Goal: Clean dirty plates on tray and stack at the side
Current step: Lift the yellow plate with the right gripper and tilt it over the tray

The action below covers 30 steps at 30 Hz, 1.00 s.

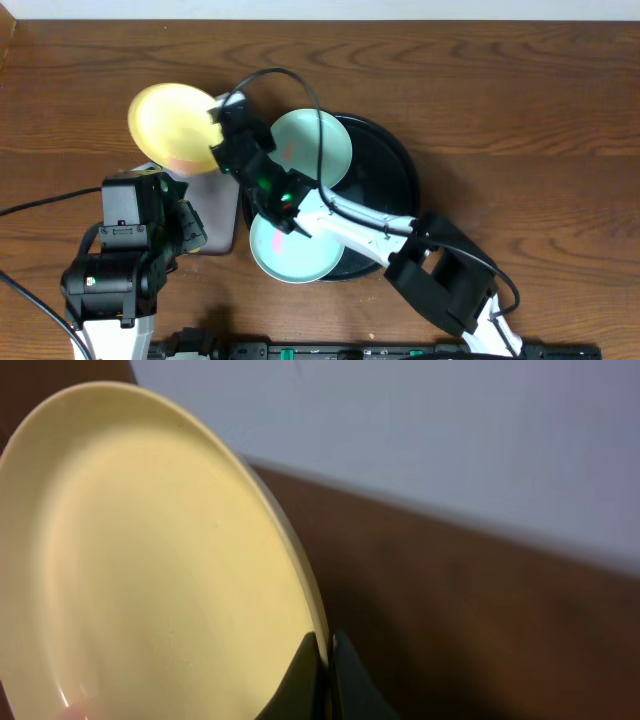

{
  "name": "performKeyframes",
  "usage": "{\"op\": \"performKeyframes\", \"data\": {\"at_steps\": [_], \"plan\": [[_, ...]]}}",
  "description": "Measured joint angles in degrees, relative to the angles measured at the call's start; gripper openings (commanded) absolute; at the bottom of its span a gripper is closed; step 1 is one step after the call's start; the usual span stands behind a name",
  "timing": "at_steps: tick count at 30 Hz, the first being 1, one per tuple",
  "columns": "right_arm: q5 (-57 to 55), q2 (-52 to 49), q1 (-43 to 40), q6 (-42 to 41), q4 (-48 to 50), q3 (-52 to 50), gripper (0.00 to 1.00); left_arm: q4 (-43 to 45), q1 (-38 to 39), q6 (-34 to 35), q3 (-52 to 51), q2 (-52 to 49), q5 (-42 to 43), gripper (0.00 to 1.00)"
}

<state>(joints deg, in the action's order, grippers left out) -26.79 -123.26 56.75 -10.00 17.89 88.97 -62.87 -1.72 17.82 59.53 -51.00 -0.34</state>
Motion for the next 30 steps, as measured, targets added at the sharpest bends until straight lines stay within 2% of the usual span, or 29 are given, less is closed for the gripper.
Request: {"op": "performKeyframes", "data": {"at_steps": [6,11,14,22,30], "plan": [[-3.9,0.0,2.0,25.8,9.0,2.0,0.01,0.0,0.0,0.1,0.0,0.0,-2.7,0.08],[-4.9,0.0,2.1,39.3,11.9,2.0,0.01,0.0,0.0,0.2,0.0,0.0,-3.3,0.08],[-5.2,0.0,2.1,43.8,12.9,2.0,0.01,0.0,0.0,0.2,0.0,0.0,-3.5,0.08],[-5.2,0.0,2.0,43.9,10.5,2.0,0.01,0.0,0.0,0.2,0.0,0.0,-3.5,0.08],[-3.6,0.0,2.0,29.3,-0.8,2.1,0.01,0.0,0.0,0.2,0.0,0.0,-3.9,0.08]]}}
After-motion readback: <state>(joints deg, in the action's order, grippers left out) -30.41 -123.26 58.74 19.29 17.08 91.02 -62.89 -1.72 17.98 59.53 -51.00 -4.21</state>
